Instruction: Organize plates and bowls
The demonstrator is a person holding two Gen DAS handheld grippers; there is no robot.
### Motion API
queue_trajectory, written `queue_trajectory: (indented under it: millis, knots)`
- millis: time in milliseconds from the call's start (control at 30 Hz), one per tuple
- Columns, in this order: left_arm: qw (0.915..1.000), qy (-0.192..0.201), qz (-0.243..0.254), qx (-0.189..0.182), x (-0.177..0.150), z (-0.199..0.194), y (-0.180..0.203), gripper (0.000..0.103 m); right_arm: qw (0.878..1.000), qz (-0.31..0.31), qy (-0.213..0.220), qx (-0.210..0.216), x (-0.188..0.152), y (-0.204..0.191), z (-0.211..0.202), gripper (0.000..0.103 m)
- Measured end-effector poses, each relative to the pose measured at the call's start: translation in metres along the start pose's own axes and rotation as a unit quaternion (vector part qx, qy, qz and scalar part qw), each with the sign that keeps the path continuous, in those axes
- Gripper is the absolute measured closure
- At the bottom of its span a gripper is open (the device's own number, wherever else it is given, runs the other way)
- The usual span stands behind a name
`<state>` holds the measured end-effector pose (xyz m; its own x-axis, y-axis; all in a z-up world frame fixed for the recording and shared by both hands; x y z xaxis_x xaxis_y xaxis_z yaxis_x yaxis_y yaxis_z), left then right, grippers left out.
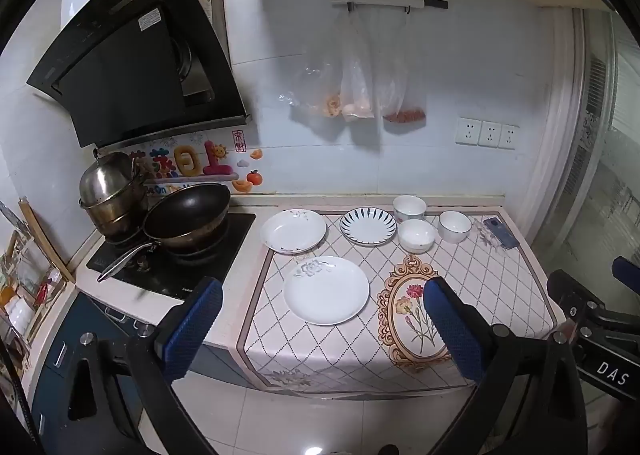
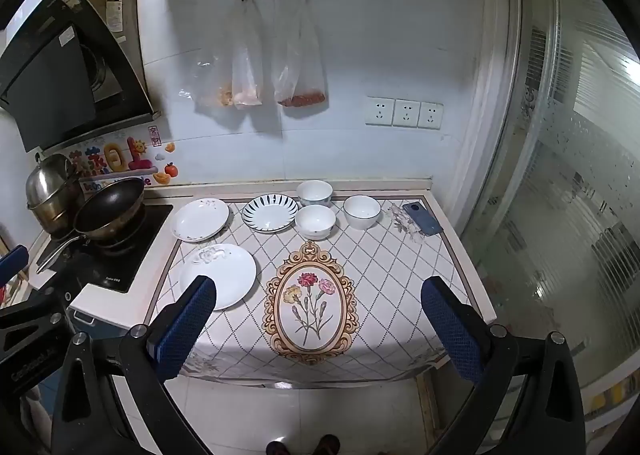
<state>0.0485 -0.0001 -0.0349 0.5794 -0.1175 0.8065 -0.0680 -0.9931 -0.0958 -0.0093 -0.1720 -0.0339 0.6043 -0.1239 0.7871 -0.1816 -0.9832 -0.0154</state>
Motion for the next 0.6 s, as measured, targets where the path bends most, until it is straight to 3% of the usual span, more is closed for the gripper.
queue_trajectory:
  millis: [600]
  knots:
    - [1.0000, -0.001, -0.003, 0.000, -0.003, -0.010, 0.000, 0.000, 1.000, 0.005, 0.003, 0.006, -0.003, -0.002, -0.003, 0.000]
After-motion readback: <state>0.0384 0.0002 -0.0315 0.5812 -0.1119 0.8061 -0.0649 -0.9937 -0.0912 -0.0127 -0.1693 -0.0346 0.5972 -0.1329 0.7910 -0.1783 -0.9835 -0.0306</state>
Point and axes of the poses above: each gripper's, at about its wrist camera, not at the fingertips, and z roughly the way its jaws point, y to its right, x to its top, the point moved 6 cm from there along z, roughly the way its jaws point, and after that the axes turned 3 degrees about z, right-handed, at the moved point
